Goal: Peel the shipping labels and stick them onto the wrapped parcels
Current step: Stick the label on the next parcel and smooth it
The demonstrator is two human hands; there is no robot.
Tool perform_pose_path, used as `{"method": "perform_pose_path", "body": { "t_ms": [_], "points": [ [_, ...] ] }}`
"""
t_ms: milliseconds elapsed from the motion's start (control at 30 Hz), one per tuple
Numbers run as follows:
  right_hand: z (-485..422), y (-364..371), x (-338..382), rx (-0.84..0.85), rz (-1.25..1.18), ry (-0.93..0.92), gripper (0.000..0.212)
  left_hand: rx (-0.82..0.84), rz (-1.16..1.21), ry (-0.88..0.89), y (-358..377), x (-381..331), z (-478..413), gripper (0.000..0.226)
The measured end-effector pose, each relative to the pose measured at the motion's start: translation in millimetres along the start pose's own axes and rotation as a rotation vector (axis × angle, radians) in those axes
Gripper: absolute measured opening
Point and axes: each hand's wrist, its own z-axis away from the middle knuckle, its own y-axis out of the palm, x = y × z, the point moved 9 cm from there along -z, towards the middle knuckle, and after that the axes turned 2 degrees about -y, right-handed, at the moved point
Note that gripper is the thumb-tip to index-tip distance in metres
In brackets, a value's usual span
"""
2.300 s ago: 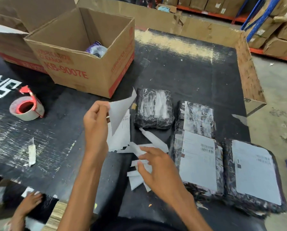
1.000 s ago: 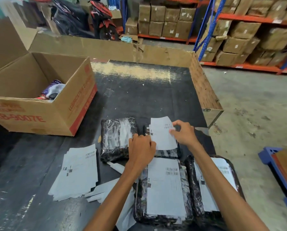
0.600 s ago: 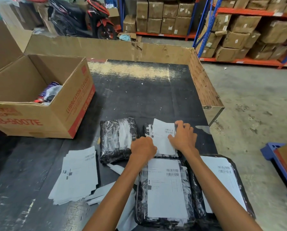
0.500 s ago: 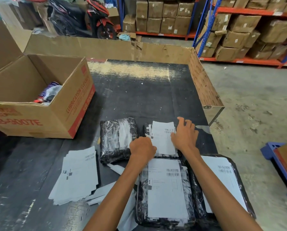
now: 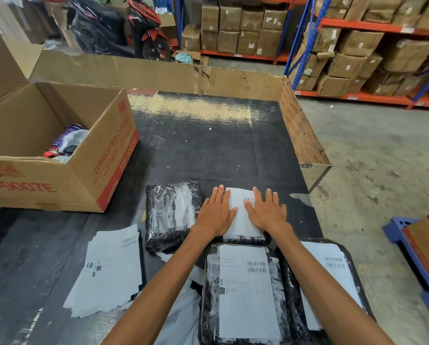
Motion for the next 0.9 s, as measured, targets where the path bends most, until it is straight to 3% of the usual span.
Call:
{"method": "perform_pose_path", "body": {
  "t_ms": [200, 433, 533, 667, 900],
  "points": [
    [-8.2, 15.0, -10.2, 0.103, -0.124, 0.074, 0.062, -0.064, 0.093, -0.056, 3.6, 3.0, -16.5, 0.060],
    [-25.9, 6.3, -11.8, -0.013, -0.141, 0.137, 0.055, -0.144, 0.244, -0.070, -1.8, -1.4, -40.0, 0.051],
    [-27.1, -3.3, -13.8, -0.107, -0.145, 0.159, 0.053, -0.176, 0.432, -0.107, -6.7, 1.6, -44.6, 0.060],
    [-19.1, -1.5, -12.7, -0.170, -0.204, 0.194, 0.060, -0.177, 0.677, -0.300, 5.5, 15.5, -30.5, 0.082],
    [-16.2, -2.4, -9.8, -0.164, -0.517, 0.248, 0.061, -0.116, 0.947, -0.361, 16.5, 28.1, -34.4, 0.076]
  ]
}}
